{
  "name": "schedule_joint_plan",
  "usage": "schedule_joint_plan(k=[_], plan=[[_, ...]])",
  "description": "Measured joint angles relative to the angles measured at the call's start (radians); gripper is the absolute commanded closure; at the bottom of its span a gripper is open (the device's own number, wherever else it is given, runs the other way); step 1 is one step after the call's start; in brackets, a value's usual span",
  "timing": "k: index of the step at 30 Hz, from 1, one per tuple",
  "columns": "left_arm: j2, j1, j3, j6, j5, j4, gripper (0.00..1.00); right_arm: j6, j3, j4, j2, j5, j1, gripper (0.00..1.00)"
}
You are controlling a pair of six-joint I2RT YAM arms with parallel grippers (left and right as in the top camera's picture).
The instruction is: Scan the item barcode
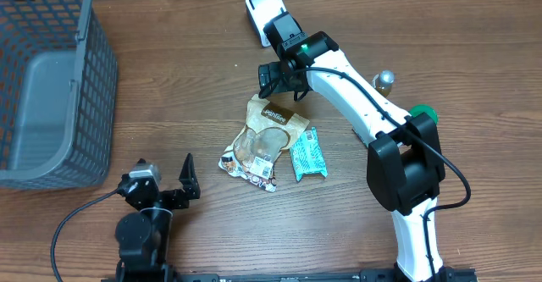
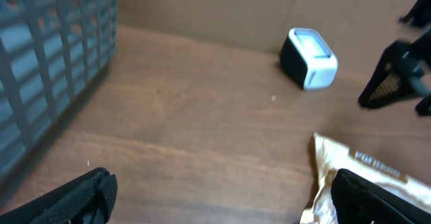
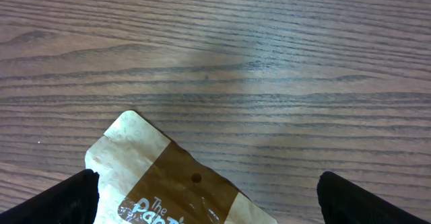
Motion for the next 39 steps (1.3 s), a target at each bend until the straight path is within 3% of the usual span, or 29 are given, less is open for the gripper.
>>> schedule_joint_plan(k=[8, 39], plan=[[-0.110, 0.000, 0.000, 0.000, 0.000, 0.000, 0.00, 0.000, 0.000, 0.000, 0.000, 0.000, 0.000, 0.00], [-0.110, 0.000, 0.000, 0.000, 0.000, 0.000, 0.01, 0.000, 0.000, 0.000, 0.000, 0.000, 0.000, 0.00]])
